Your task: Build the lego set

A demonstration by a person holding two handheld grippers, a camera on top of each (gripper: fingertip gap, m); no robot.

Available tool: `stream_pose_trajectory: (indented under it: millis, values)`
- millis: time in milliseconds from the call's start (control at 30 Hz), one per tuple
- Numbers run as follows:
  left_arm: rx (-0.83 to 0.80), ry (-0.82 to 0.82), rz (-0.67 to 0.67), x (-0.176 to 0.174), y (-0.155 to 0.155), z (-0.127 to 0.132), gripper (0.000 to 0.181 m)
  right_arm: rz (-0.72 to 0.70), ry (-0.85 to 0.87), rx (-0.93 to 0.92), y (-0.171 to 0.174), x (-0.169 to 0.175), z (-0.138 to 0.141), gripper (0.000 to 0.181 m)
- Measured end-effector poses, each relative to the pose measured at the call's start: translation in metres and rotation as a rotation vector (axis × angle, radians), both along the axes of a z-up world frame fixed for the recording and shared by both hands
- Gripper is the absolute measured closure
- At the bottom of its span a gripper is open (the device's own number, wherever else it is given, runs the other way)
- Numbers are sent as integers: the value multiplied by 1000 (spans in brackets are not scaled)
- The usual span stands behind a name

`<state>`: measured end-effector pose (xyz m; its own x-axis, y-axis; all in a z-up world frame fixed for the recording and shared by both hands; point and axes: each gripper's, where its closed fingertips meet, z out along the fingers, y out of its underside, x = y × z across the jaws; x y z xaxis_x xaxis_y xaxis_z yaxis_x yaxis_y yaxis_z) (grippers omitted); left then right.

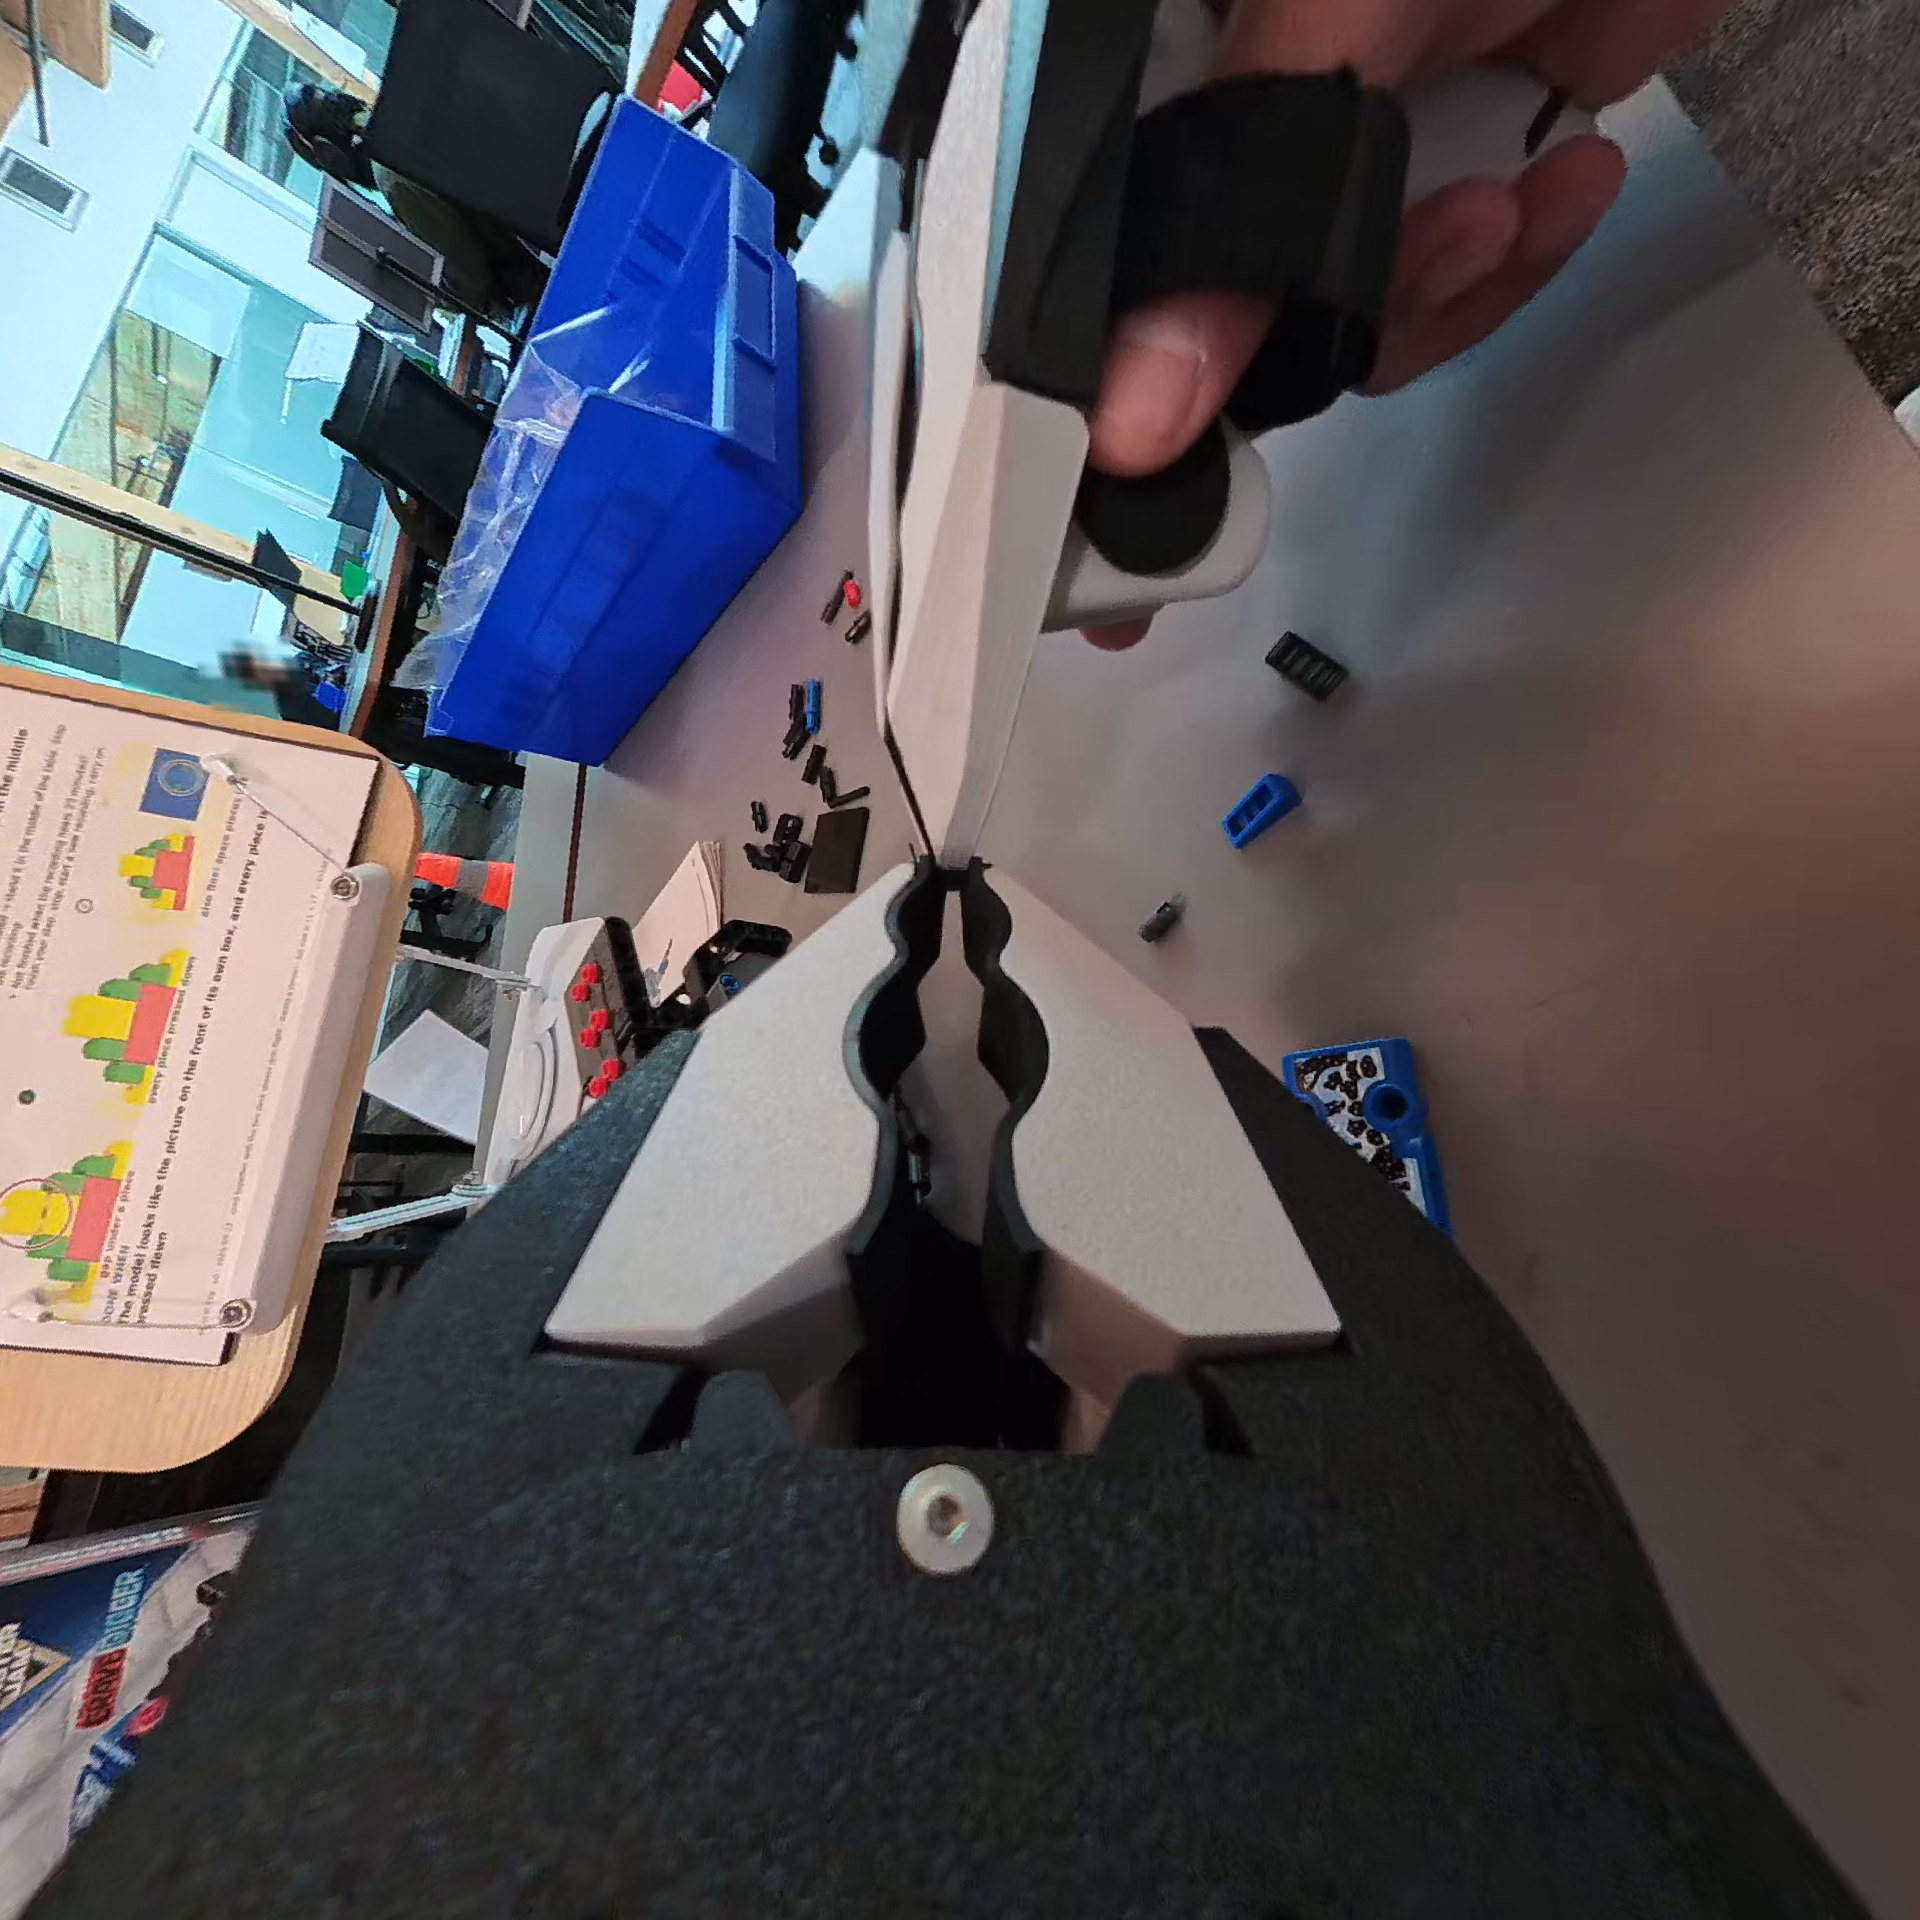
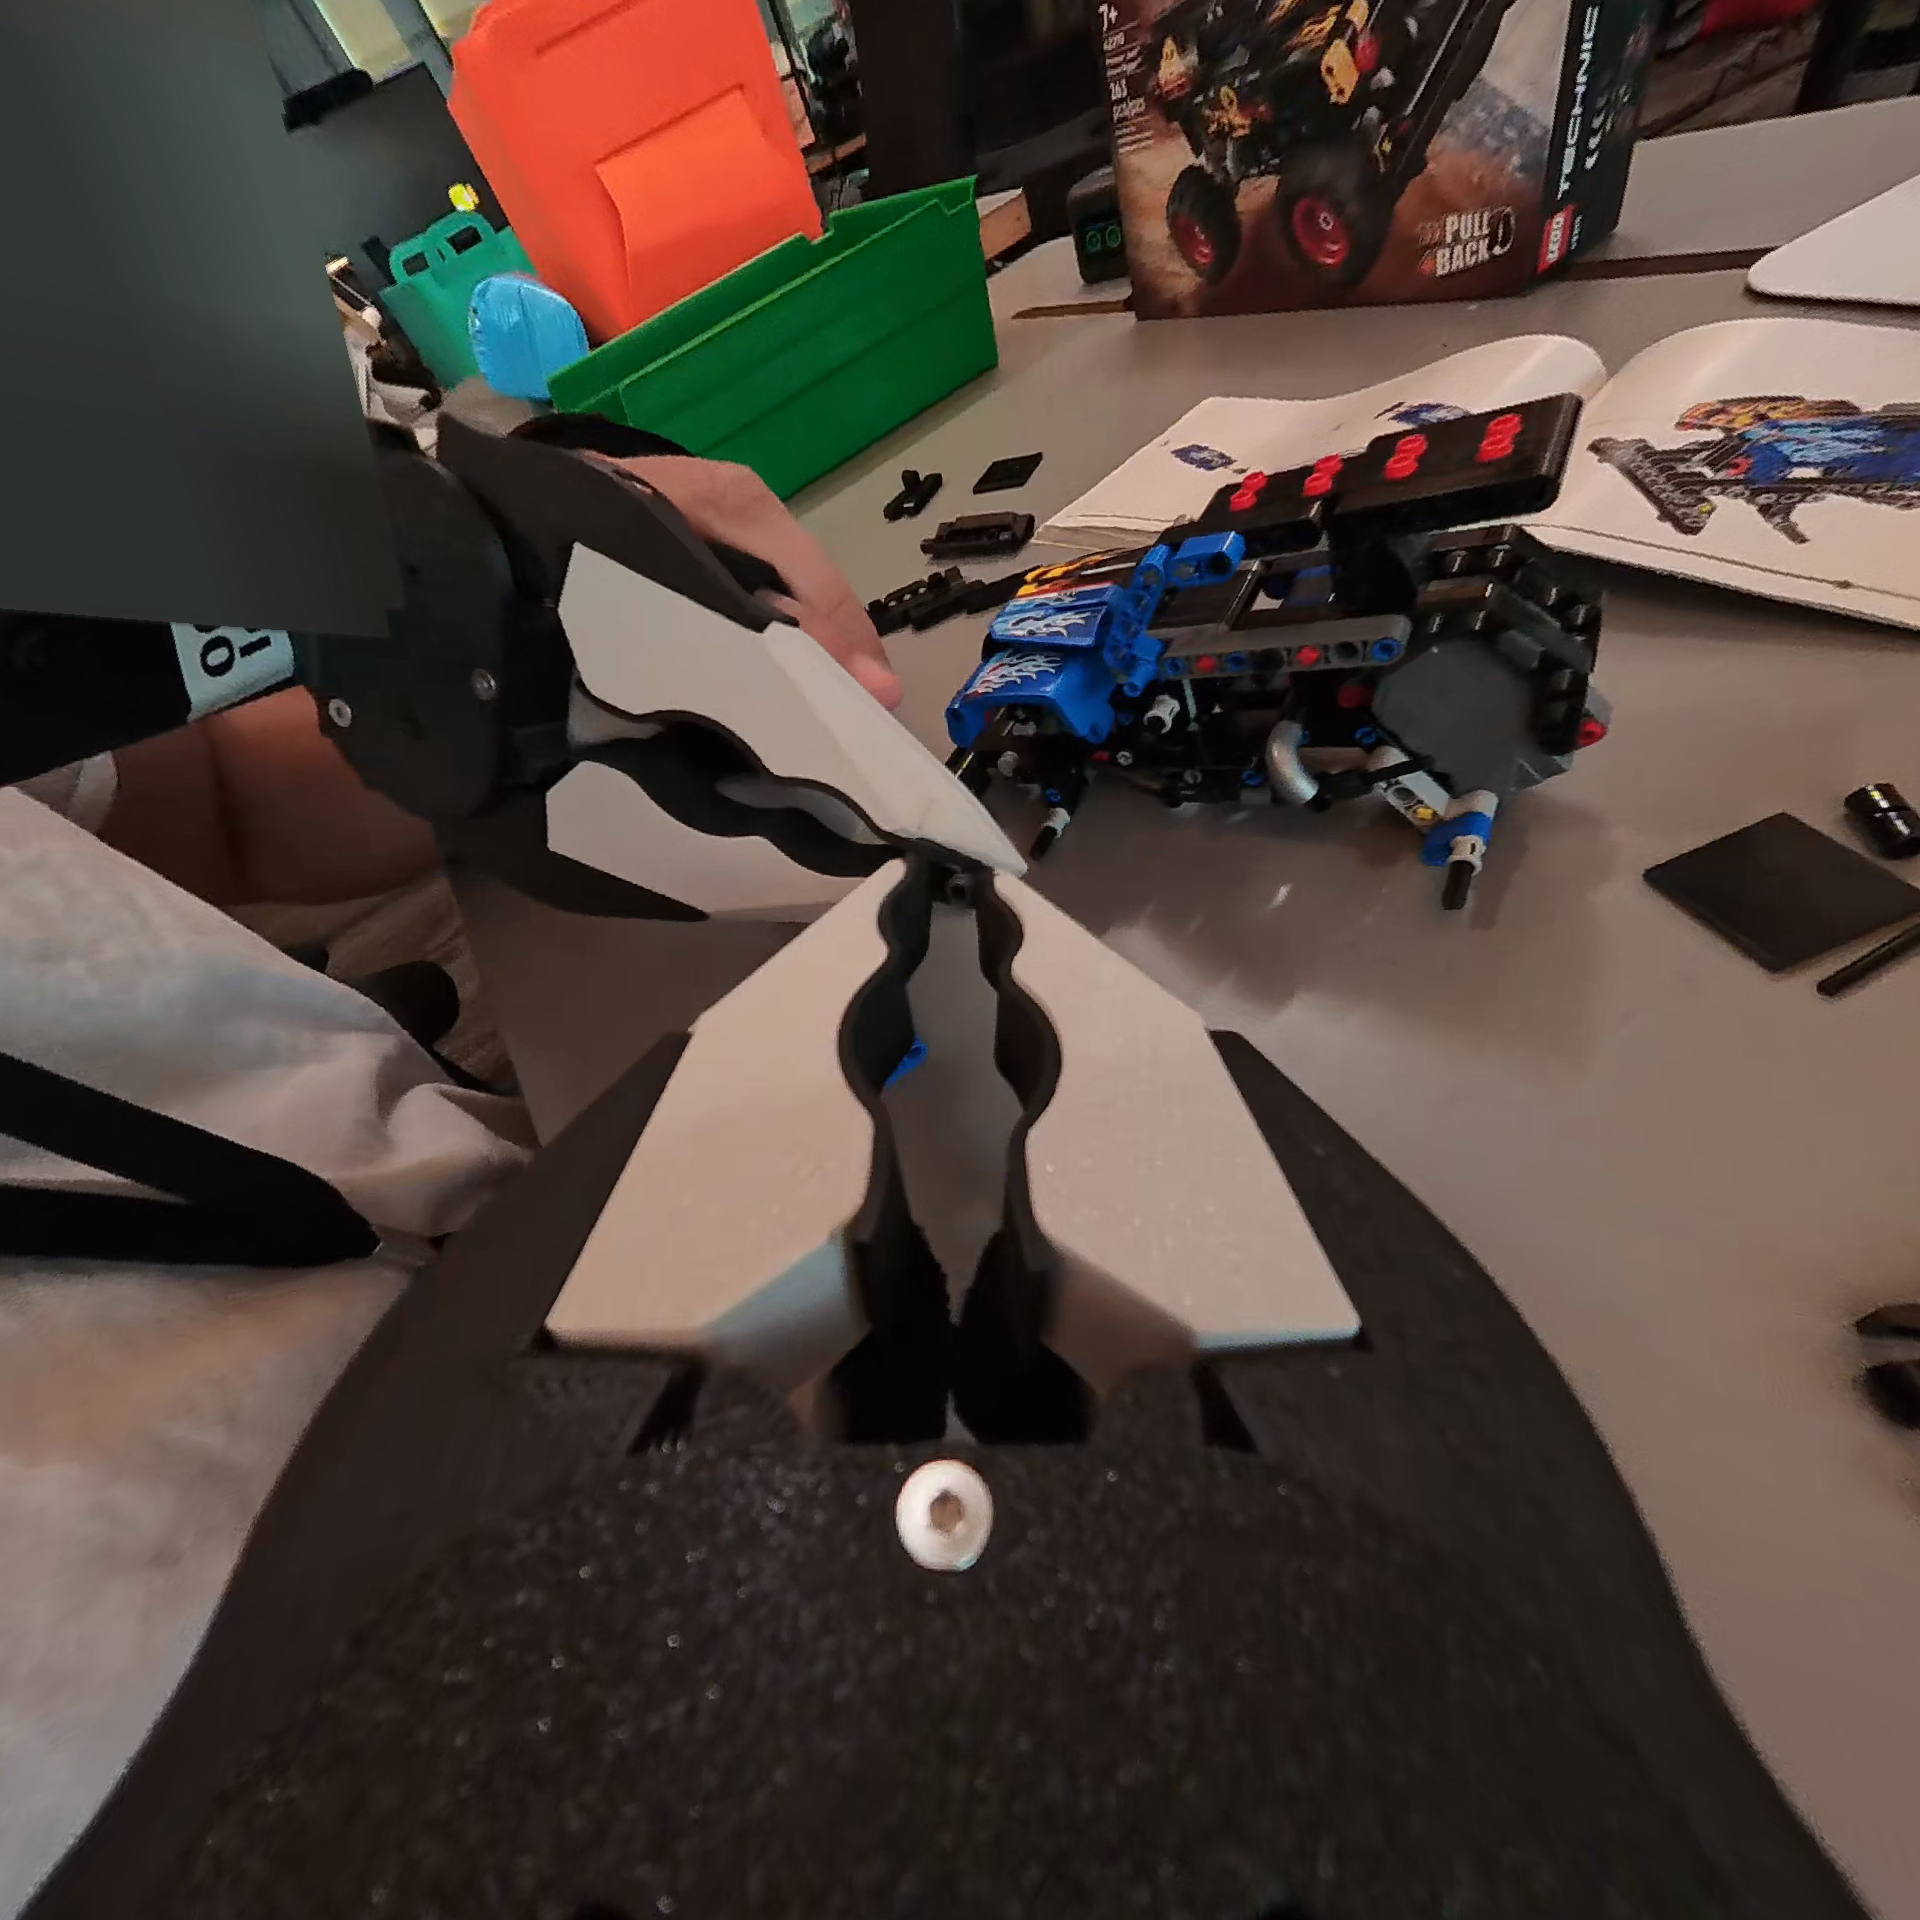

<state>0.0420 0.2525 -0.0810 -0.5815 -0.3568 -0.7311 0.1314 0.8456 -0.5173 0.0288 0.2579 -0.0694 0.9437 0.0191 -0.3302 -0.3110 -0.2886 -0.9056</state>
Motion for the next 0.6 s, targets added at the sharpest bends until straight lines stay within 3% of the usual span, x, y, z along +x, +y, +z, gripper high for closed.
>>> stream_pose_trajectory:
  millis: [200, 400, 600]
  values:
    - [-132, 11, -30, -7, -7, 13, 180, 44, 152, 100, -4, -5, 10, 177]
    - [-350, -5, -127, -21, -17, 45, 180, 223, 471, 301, -13, -17, 43, 178]
    - [-374, -39, -152, -24, -18, 49, 180, 284, 556, 343, -15, -22, 49, 178]
